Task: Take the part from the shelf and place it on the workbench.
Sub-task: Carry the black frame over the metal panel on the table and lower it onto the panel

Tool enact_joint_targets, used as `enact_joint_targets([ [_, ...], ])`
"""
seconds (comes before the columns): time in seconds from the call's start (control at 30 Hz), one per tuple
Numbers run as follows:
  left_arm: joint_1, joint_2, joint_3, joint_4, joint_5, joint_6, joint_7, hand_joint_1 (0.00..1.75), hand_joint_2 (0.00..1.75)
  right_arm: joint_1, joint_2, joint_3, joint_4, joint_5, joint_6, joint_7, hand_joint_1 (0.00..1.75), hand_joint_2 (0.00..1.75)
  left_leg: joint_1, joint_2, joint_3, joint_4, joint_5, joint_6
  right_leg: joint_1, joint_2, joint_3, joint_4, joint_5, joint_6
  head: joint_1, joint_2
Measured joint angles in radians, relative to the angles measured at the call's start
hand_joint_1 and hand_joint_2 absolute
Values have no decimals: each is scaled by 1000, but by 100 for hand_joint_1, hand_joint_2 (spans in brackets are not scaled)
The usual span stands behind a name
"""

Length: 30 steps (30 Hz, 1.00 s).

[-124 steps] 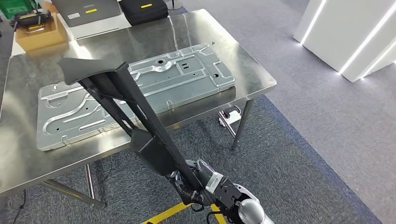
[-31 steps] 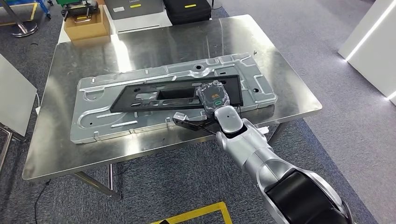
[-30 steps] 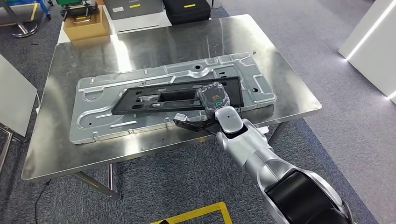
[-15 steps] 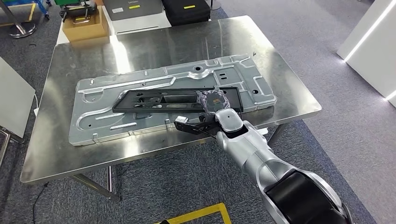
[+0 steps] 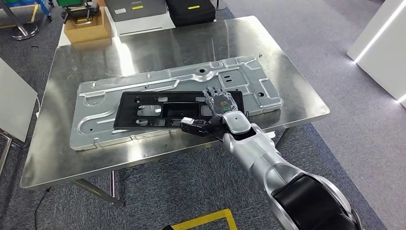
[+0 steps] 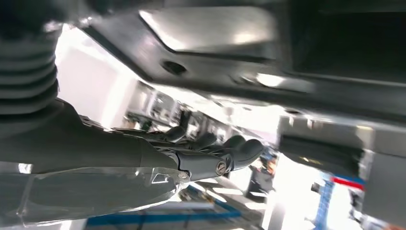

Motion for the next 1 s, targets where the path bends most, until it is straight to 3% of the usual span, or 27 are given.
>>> enact_joint_targets([
  [0.07, 0, 0, 0, 0, 6, 5, 7, 0, 0, -1, 1, -1, 0, -2, 3, 1, 0, 0, 1, 1, -7, 22, -22, -10, -3, -1, 2, -6, 6, -10, 0, 0],
  [0.1, 0, 0, 0, 0, 8, 6, 10, 0, 0, -1, 1, -1, 0, -2, 4, 2, 0, 0, 2, 2, -21, 59, -50, -14, -5, -2, 3, -9, 9, -15, -1, 0],
  [0.17, 0, 0, 0, 0, 10, 9, 12, 0, 0, -1, 2, -1, 1, -3, 5, 3, 0, 0, 4, 3, -69, 183, -121, -22, -4, -4, 0, -10, 12, -20, -1, 0],
  [0.23, 1, 0, 0, 0, 11, 10, 13, 0, 0, 1, 2, -1, 4, -4, 5, 4, 0, 0, 4, 3, -100, 271, -152, -26, -2, -6, -5, -9, 14, -23, -1, 0],
  [0.27, 1, 0, 0, 0, 11, 11, 13, 0, 0, 2, 2, -2, 6, -5, 5, 4, 0, 0, 4, 3, -92, 265, -140, -25, -1, -6, -8, -7, 16, -23, -1, 0],
  [0.3, 1, 0, 0, 0, 11, 12, 14, 0, 0, 2, 2, -2, 7, -5, 6, 5, 0, 0, 4, 3, -65, 220, -112, -24, -1, -6, -10, -6, 17, -23, -1, 0],
  [0.33, 2, 0, 0, 0, 12, 13, 15, 0, 0, 1, 2, -3, 8, -6, 6, 6, 0, 0, 4, 3, -27, 152, -80, -21, -1, -6, -12, -4, 18, -22, -1, 0],
  [0.4, 3, 0, 0, 0, 13, 14, 18, 0, 0, -2, 2, -5, 8, -7, 6, 7, 0, 0, 1, 2, 35, 34, -43, -13, 1, -5, -16, 0, 23, -15, -1, 0],
  [0.43, 4, 0, 0, 0, 14, 15, 19, 0, 0, -3, 2, -6, 8, -7, 7, 7, 0, 0, -1, 2, 46, 8, -39, -8, 2, -5, -19, 1, 27, -9, -1, 0],
  [0.53, 5, -1, 0, 0, 16, 16, 19, 0, 0, -5, 2, -8, 8, -8, 7, 8, 0, 0, -3, 1, 40, -4, -24, 10, 1, -5, -27, 2, 36, 8, 0, 0],
  [0.6, 5, -2, 0, 0, 18, 16, 21, 0, 0, -6, 2, -10, 9, -9, 9, 8, 0, 0, 1, 5, 33, -11, -6, 23, -1, -4, -44, 42, -7, 17, 0, 0],
  [0.7, 5, -3, 0, 0, 19, 16, 23, 0, 0, -7, 1, -10, 12, -10, 15, 10, 0, 0, -1, 9, 3, -10, 15, 32, -5, -4, -102, 215, -129, 27, 0, 0],
  [0.73, 5, -3, 0, 0, 20, 16, 24, 0, 0, -6, 0, -10, 13, -10, 17, 10, 0, 0, -1, 9, -9, -7, 22, 32, -6, -4, -109, 258, -147, 29, 0, 0],
  [0.77, 5, -3, 0, 0, 20, 16, 25, 0, 0, -5, 0, -10, 15, -10, 20, 10, 0, 0, -1, 10, -21, -5, 29, 31, -7, -4, -99, 269, -146, 30, 0, 0],
  [0.8, 5, -3, 0, 0, 20, 16, 25, 0, 0, -4, 0, -10, 16, -10, 22, 10, 0, 0, -1, 10, -32, -3, 35, 30, -8, -4, -71, 243, -128, 30, 0, 0],
  [0.9, 5, -3, 0, 0, 21, 16, 28, 0, 0, -6, 1, -10, 18, -9, 22, 10, 0, 0, -2, 9, -56, 3, 54, 18, -7, -4, 61, 58, -82, 22, 0, 0],
  [0.93, 5, -3, 0, 0, 22, 16, 28, 0, 0, -7, 1, -10, 18, -9, 22, 10, 0, 0, -3, 8, -60, 3, 61, 12, -4, -3, 85, 19, -79, 18, 0, 0],
  [1.0, 5, -3, 0, 0, 22, 16, 30, 0, 0, -8, 3, -10, 18, -8, 22, 11, 0, 0, -2, 8, -62, 0, 74, -1, 1, -2, 86, 3, -72, 8, 1, 0],
])
